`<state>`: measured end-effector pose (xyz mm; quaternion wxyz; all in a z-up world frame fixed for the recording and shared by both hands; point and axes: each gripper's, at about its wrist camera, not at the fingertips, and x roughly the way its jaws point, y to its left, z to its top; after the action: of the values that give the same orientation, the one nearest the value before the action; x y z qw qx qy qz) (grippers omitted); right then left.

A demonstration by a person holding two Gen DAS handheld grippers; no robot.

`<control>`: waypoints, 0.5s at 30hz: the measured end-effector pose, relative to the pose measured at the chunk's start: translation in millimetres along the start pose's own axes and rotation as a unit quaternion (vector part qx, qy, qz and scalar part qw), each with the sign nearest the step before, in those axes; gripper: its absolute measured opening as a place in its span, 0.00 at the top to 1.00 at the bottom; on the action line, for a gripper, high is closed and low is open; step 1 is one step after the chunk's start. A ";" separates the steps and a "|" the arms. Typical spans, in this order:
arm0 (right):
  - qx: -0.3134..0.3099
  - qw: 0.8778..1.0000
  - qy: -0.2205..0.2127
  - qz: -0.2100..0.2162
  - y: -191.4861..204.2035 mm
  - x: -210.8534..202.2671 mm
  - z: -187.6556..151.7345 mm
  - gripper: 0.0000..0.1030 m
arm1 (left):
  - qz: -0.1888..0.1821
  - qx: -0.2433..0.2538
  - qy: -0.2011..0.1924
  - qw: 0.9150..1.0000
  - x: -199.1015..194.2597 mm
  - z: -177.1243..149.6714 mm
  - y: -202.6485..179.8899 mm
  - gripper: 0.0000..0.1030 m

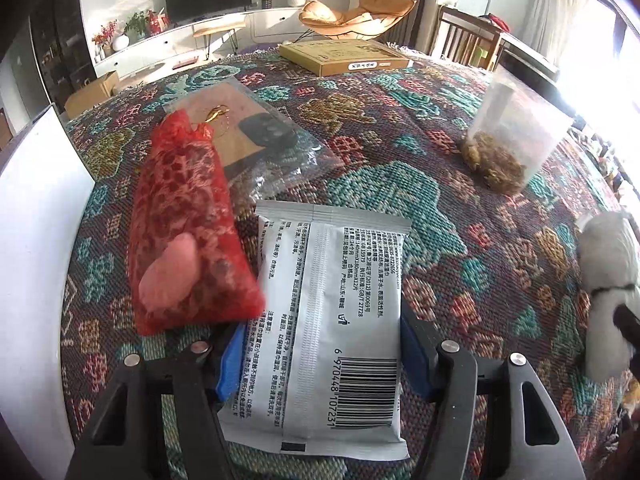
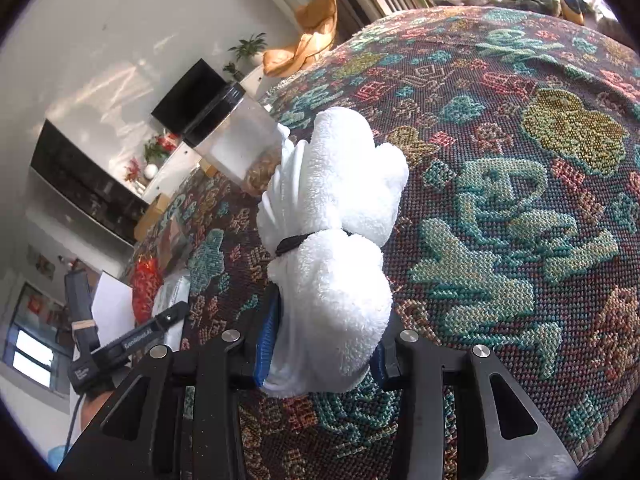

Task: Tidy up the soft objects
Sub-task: 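Grasp the white towel bundle with right tool while left tool grasps the silver packet, then carry the bundle and packet over the white box and open both tools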

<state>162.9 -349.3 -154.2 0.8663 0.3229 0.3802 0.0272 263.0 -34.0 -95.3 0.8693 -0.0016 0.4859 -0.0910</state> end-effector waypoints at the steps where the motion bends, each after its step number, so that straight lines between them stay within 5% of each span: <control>1: 0.001 1.000 0.004 -0.007 -2.1 3.6 8.7 0.61 | -0.009 0.001 0.001 1.000 -5.8 -7.5 -1.8 0.39; 6: -0.046 0.999 -0.008 -0.019 17.1 -11.9 49.3 0.61 | -0.079 -0.031 -0.019 0.996 -55.8 -38.9 0.4 0.39; 10: -0.115 0.993 0.017 0.020 80.3 -30.9 36.8 0.61 | -0.121 -0.062 -0.057 0.989 -119.8 -48.9 22.8 0.39; 15: -0.188 0.968 0.089 0.140 196.7 -36.4 -32.9 0.61 | -0.074 -0.080 -0.115 0.987 -210.1 -68.0 89.7 0.39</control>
<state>153.8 -186.9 -33.3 0.8615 0.2006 0.3951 0.2479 112.2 93.6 38.1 0.9073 -0.1173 0.3869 -0.1150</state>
